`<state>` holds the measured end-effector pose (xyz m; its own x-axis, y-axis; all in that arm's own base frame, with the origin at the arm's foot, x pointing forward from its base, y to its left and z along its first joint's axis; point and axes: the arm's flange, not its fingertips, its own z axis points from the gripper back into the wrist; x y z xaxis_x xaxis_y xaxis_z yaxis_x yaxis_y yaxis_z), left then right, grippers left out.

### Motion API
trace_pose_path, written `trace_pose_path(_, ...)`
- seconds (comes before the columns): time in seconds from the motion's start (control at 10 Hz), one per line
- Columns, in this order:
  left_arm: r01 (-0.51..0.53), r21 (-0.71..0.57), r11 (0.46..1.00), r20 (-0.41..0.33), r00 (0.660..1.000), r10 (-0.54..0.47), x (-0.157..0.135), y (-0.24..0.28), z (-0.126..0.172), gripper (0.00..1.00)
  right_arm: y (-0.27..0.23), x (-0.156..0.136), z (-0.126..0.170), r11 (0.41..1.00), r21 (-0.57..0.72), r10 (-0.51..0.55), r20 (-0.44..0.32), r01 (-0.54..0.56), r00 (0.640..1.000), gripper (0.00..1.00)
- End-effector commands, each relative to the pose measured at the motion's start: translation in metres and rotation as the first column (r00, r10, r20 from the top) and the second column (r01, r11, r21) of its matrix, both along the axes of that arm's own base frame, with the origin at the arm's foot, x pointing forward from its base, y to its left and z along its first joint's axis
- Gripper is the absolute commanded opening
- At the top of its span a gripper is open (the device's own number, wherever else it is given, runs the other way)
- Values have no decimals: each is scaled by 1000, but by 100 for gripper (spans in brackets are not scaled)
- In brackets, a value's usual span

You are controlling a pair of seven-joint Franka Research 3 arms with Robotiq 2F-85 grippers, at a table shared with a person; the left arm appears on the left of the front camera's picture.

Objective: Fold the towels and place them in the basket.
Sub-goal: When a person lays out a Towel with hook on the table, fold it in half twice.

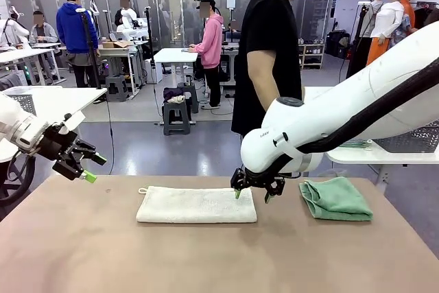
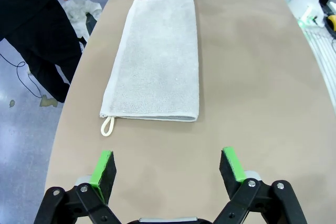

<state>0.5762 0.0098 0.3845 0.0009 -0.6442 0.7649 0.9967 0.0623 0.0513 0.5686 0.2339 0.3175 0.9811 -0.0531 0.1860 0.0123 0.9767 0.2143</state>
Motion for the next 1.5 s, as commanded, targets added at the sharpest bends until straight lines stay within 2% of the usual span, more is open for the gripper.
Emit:
trace_pose_path(0.0,0,-1,1000,2,1000,0,0,0,1,87,3,14,-11,999,7,-47,23,47,999,100)
trace_pose_path(0.4,0,-1,1000,2,1000,0,0,0,1,87,17,24,-23,998,-8,-55,28,55,998,100)
trace_pose_path(1.2,0,-1,1000,2,1000,0,0,0,1,87,26,35,-29,999,-24,-35,5,35,999,100)
trace_pose_path(1.3,0,-1,1000,2,1000,0,0,0,1,87,26,36,-29,999,-26,-36,-2,36,999,81)
trace_pose_path(1.4,0,-1,1000,2,1000,0,0,0,1,87,26,37,-30,999,-25,-36,-6,36,999,81)
